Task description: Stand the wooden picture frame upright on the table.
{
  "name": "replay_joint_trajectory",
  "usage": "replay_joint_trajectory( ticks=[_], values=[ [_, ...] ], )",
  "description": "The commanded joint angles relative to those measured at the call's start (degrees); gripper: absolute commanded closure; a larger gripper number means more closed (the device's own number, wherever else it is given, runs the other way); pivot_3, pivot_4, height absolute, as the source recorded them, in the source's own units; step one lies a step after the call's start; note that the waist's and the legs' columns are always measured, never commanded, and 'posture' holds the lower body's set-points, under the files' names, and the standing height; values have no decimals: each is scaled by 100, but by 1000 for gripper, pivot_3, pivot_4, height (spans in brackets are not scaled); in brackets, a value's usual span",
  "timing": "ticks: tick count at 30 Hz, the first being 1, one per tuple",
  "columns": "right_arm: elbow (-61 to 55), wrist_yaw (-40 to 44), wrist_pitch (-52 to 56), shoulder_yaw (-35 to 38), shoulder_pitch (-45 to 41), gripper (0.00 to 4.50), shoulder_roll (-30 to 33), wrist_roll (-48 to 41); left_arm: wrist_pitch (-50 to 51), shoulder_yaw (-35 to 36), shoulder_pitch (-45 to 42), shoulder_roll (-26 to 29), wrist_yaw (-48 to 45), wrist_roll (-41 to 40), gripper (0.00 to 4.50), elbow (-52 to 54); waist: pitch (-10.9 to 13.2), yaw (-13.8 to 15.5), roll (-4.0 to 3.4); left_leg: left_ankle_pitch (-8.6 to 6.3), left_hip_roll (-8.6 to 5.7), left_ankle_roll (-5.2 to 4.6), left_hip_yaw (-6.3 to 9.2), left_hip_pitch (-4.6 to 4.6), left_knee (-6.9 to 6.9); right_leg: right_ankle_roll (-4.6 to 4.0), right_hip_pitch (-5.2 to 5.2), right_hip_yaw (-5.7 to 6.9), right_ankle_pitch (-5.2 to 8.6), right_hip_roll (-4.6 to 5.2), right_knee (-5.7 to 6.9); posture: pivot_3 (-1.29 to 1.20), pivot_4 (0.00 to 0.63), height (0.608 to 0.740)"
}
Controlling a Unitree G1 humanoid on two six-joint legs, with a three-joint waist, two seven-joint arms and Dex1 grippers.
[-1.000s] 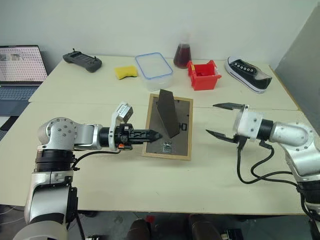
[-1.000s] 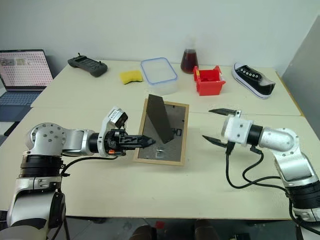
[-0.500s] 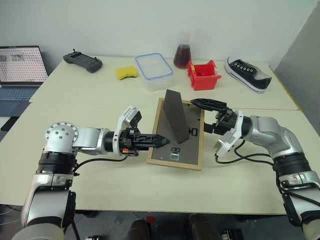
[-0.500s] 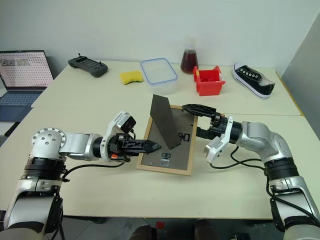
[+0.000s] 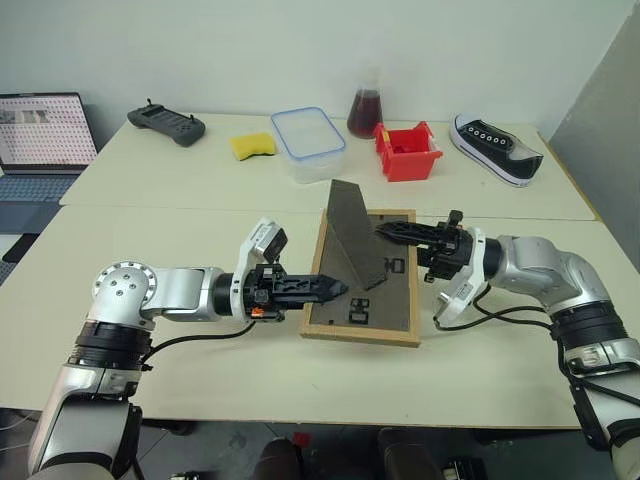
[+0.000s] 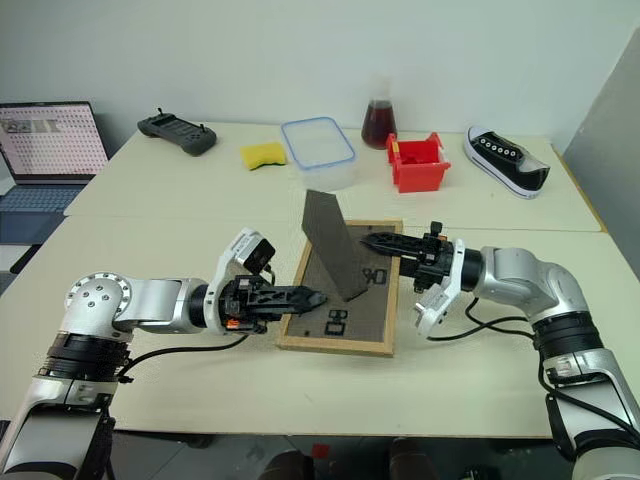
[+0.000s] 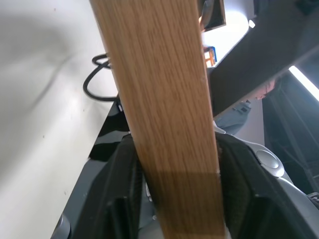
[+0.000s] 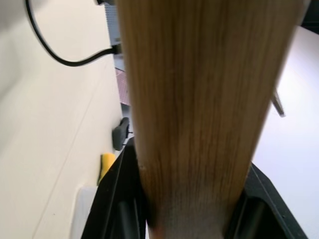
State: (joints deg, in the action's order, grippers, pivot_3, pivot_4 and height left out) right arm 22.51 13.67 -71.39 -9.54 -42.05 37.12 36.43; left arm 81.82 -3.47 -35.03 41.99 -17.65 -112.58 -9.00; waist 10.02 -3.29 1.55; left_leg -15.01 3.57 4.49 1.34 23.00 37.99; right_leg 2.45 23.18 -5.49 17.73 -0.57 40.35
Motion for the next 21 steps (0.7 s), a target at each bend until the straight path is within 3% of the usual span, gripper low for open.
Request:
replay_joint_trajectory(
  ticks=[1, 4, 8, 10, 13, 17, 21],
  values=[
    [-44, 75, 124, -50, -122, 3144, 210, -935, -206, 166, 46, 188, 166, -42, 1551, -125, 0, 0, 0, 0, 0, 0, 0, 0, 0, 0, 0, 1, 0, 0, 0, 0, 150, 740],
    [-201, 588, 516, -388, 209, 3144, 467, -1959, -424, 554, -76, 304, 330, -42, 854, -483, 0, 6, 0, -1, 0, -1, 0, 0, 0, 0, -2, 3, 0, 0, 0, 0, 150, 740],
    [-603, 1681, 1736, -805, 623, 3145, 555, -3624, -760, 1026, 35, 570, 481, 308, 0, -46, 0, 3, 1, -2, 2, -3, 6, 1, 0, 0, -4, 2, 0, 4, -1, 0, 150, 740],
    [-914, 2258, 2698, -865, 788, 3145, 453, -4498, -856, 1206, 115, 733, 273, 861, 0, 534, 0, 4, 0, -2, 3, -3, 8, 1, 0, 0, -5, 4, 0, 5, -1, 0, 150, 740],
    [-1467, 2903, 5078, -879, 841, 3145, 3, -6008, -1564, 1305, 339, 1007, -285, 2442, 0, 2039, 0, -9, 0, -1, 9, -1, 13, 2, -1, 0, -5, 3, 0, 3, 1, 0, 150, 740],
    [-1436, 3028, 7503, -639, 570, 3146, -618, -6998, -2414, 1562, 559, 807, -494, 3418, 0, 2662, -1, 18, -3, 1, 11, 2, 5, 0, -1, -2, -4, 5, 1, 0, 5, 0, 150, 740],
    [-568, 3330, 8678, -343, 140, 3147, -1305, -7379, -3723, 1074, 1522, 1196, -1276, 5619, 0, 3437, 1, 13, -6, 1, 9, 2, -14, 0, -6, -3, -2, 0, 1, -7, -5, 0, 150, 740]
  ],
)
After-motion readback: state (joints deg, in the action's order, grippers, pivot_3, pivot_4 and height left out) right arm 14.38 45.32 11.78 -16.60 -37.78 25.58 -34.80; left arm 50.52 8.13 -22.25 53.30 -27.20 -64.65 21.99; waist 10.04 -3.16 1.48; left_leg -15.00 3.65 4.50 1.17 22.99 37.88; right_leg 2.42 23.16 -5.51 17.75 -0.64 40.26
